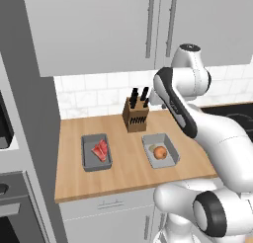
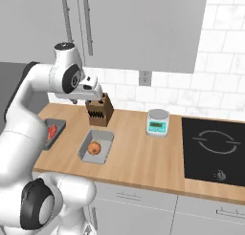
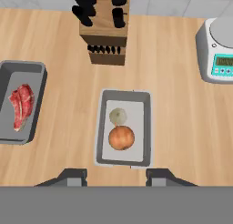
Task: Take the meat container that has the steak and place it on the second highest rack of the freezer. Then take the vegetable container that has the onion and garlic and place it on the highest rack of the freezer.
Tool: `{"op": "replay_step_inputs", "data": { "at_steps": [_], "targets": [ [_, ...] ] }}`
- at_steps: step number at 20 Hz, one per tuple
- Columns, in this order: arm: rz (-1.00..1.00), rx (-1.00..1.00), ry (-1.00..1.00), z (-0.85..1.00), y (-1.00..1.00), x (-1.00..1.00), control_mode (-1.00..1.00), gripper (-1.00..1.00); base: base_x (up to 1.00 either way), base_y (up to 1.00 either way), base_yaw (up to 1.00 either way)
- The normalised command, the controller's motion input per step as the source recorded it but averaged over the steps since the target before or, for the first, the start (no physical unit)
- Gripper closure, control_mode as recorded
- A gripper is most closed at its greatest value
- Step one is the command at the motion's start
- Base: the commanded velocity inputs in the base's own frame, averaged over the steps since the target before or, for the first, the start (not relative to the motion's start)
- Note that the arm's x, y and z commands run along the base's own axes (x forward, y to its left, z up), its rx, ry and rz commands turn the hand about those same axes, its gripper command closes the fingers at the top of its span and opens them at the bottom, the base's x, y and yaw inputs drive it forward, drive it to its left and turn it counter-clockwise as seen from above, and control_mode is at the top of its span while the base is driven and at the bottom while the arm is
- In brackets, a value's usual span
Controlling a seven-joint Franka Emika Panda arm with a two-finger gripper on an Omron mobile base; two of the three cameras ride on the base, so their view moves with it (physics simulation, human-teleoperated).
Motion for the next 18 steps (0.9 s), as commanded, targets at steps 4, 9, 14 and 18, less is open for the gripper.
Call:
{"op": "replay_step_inputs", "data": {
  "at_steps": [4,9,14,18],
  "targets": [
    [0.00,0.00,0.00,-0.28,-0.06,-0.32,-1.00,-1.00,0.00,0.00,0.00],
    [-0.05,0.00,0.00,-0.52,0.00,-0.35,-1.00,-1.00,0.00,0.00,0.00],
    [-0.34,0.14,0.00,-0.26,0.00,-0.10,-1.00,-1.00,0.00,0.00,0.00],
    [-0.50,0.25,0.02,-0.23,-0.03,-0.02,-1.00,-1.00,0.00,0.00,0.00]
  ]
}}
